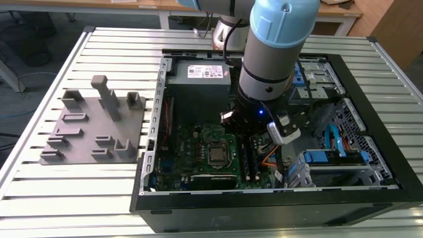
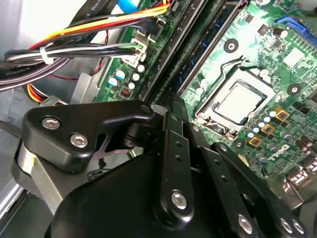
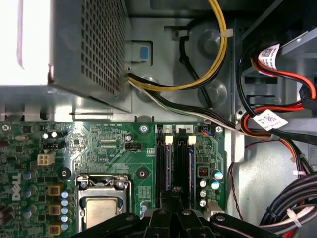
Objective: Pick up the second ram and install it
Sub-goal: 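Press down the second ram until it locks into place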
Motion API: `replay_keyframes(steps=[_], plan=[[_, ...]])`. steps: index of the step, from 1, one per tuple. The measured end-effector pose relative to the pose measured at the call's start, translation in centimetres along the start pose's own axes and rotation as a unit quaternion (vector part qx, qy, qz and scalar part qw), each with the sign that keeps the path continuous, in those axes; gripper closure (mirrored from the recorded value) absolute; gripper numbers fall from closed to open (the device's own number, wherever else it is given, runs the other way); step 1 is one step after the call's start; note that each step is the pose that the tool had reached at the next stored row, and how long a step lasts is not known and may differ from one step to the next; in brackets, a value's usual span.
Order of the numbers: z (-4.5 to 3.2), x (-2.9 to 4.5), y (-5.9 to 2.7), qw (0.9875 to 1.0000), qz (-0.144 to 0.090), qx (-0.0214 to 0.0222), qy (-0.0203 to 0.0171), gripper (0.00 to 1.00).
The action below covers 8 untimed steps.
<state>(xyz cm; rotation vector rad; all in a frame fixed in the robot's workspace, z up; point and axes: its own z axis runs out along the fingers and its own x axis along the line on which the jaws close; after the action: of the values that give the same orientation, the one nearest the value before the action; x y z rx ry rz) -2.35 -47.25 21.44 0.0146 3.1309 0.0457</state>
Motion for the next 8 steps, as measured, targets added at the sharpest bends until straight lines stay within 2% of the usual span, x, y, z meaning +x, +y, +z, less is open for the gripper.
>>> replay_keyframes(steps=[4,6,8], plan=[[-0.18,-0.01,0.05,1.0,0.0,-0.0007,-0.0008,0.89],[-0.73,-0.03,0.1,1.0,0.0,-0.0021,-0.0016,0.89],[-1.67,-0.02,0.08,1.0,0.0,-0.0006,-0.0014,0.89]])
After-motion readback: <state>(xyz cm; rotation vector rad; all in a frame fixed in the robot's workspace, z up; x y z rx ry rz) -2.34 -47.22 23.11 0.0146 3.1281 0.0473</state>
